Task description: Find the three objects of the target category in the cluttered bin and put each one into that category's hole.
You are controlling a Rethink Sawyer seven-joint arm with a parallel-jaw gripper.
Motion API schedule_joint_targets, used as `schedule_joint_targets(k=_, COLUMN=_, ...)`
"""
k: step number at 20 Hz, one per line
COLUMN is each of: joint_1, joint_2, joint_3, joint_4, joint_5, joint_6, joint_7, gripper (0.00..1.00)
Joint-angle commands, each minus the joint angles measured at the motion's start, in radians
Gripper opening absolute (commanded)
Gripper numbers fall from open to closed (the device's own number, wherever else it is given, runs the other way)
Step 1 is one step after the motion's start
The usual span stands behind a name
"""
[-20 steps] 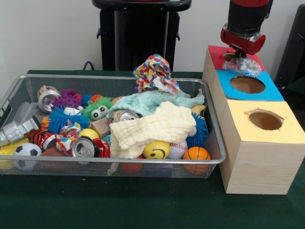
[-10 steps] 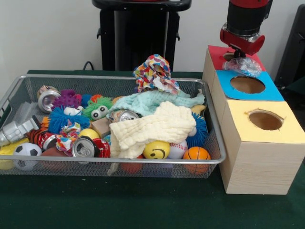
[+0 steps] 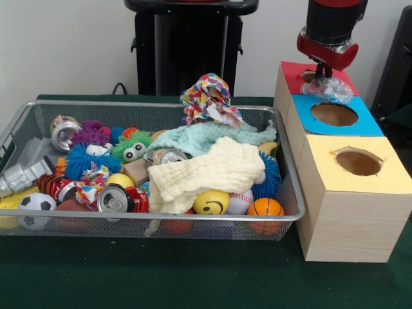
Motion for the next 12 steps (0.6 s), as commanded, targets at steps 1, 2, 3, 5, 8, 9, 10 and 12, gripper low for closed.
schedule_joint_targets(k=1, joint_1=0.005, joint_2=-0.013, joint_3=-0.027, joint_4=-0.161, joint_5=-0.011, joint_6=0.103, joint_7=0.275, gripper=0.00)
schedule_joint_targets(k=2, joint_1=0.005, joint_2=-0.012, joint_3=-0.028, joint_4=-0.162, joint_5=-0.008, joint_6=0.103, joint_7=0.274, gripper=0.00)
schedule_joint_targets(k=3, joint_1=0.005, joint_2=-0.008, joint_3=-0.026, joint_4=-0.164, joint_5=-0.004, joint_6=0.100, joint_7=0.273, gripper=0.00)
schedule_joint_targets(k=5, joint_1=0.004, joint_2=-0.004, joint_3=-0.029, joint_4=-0.171, joint_5=-0.001, joint_6=0.103, joint_7=0.269, gripper=0.00)
schedule_joint_targets(k=8, joint_1=0.011, joint_2=-0.004, joint_3=-0.044, joint_4=-0.181, joint_5=-0.006, joint_6=0.121, joint_7=0.274, gripper=0.00)
schedule_joint_targets(k=9, joint_1=0.017, joint_2=-0.006, joint_3=-0.048, joint_4=-0.184, joint_5=-0.007, joint_6=0.127, joint_7=0.279, gripper=0.00)
schedule_joint_targets(k=10, joint_1=0.018, joint_2=-0.006, joint_3=-0.050, joint_4=-0.184, joint_5=-0.006, joint_6=0.128, joint_7=0.277, gripper=0.00)
schedule_joint_targets(k=12, joint_1=0.024, joint_2=-0.005, joint_3=-0.057, joint_4=-0.189, joint_5=-0.005, joint_6=0.132, joint_7=0.279, gripper=0.00)
